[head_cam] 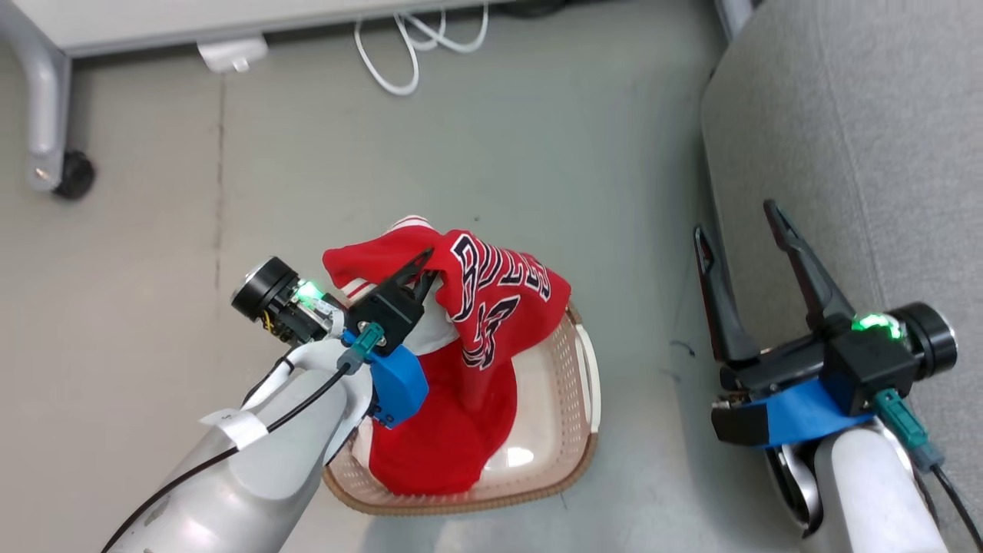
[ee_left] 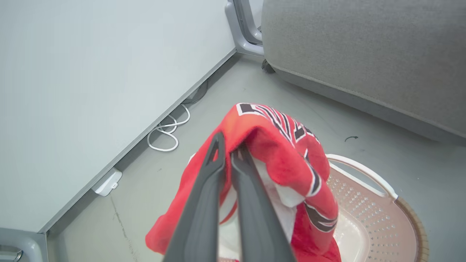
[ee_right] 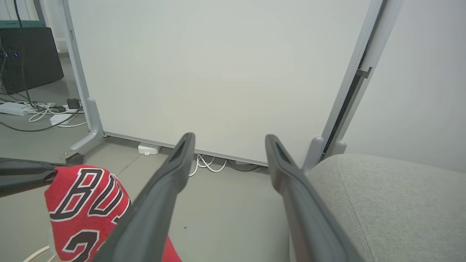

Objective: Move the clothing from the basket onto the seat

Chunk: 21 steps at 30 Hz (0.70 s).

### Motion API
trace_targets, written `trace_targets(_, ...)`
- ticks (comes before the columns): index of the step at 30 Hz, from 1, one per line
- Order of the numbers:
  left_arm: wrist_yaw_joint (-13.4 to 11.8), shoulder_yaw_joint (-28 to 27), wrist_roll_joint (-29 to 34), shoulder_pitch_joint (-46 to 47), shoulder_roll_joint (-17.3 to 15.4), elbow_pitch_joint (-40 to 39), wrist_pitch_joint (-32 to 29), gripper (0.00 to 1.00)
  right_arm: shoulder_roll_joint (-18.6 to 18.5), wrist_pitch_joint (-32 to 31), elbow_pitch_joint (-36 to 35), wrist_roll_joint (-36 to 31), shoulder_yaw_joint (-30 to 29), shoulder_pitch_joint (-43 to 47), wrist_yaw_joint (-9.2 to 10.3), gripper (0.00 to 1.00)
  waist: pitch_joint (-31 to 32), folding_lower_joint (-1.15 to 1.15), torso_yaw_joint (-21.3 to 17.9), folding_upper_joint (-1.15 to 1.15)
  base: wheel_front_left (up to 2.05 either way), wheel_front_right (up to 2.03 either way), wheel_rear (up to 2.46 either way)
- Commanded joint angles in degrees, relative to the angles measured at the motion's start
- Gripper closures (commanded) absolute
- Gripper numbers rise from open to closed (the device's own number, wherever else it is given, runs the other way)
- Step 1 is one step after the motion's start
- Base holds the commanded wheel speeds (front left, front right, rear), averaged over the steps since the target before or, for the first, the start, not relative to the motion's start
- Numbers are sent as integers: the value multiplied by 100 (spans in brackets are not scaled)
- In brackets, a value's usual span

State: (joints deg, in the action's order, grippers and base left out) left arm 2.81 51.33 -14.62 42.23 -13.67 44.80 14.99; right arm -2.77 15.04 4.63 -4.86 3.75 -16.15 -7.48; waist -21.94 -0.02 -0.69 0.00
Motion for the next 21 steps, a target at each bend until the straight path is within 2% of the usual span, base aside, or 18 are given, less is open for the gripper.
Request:
trace_targets(1, -19, -136, 25, -94, -15, -134, 29, 100, -21, 21, 37, 37, -16, 141, -3, 0, 398, 2, 113, 0, 0, 0, 0)
trace_targets(15, 218, -1002, -53, -195, 111, -852, 29, 100, -20, 21, 166, 236, -11, 613, -3, 0, 1217, 2, 245, 0, 0, 0, 0)
trace_targets(21, 311, -1124, -1, -38, 253, -1112, 29, 100, -20, 21, 204, 297, -11, 773, -3, 0, 1437, 2, 324, 0, 0, 0, 0)
